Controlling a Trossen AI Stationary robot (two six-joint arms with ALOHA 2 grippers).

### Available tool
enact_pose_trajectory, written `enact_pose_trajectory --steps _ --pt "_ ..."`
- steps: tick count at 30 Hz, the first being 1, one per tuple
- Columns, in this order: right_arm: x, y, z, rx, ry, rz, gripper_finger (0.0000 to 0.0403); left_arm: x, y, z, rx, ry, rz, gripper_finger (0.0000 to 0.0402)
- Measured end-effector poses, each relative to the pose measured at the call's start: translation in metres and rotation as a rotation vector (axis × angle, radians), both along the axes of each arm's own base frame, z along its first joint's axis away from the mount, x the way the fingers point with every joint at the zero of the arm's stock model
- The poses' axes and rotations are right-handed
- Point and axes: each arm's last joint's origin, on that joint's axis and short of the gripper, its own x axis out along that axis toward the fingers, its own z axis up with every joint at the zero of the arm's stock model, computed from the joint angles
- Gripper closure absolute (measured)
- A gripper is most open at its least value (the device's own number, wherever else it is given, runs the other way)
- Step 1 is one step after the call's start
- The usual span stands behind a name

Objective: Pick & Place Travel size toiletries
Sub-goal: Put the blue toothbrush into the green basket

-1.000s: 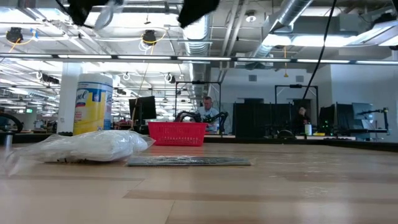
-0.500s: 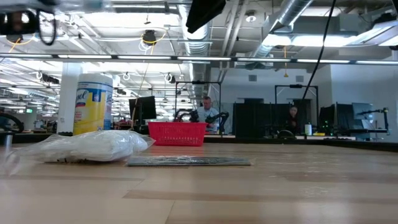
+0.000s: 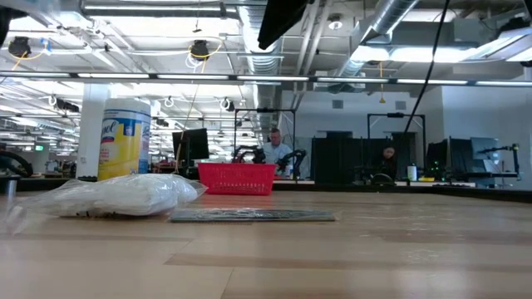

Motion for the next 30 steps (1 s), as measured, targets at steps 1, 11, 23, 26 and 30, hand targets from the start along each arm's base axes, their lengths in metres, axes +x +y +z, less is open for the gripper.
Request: enact_pose_trajectory --steps 1,11,23,26,30 --pt "0.000 -0.002 0.000 -0.003 0.001 -0.001 0.0217 0.001 -0.007 0.003 -0.013 0.013 0.002 0.0390" --pt "0.003 -0.022 0.000 -0.006 -0.008 -0.049 0.0218 0.013 -0.064 0.017 -0.066 0.418 0.025 0.0390" --pt "0.003 -0.016 0.001 -0.004 -0.011 -0.035 0.0221 0.007 -0.073 -0.022 0.136 0.892 0.021 0.0390" --pt "0.003 -0.014 0.001 -0.003 -0.015 -0.030 0.0223 0.010 -0.076 -0.029 0.152 0.902 0.037 0.0390" --pt "0.003 -0.015 0.001 -0.003 -0.014 -0.031 0.0221 0.012 -0.083 -0.034 0.170 0.905 0.039 0.0390"
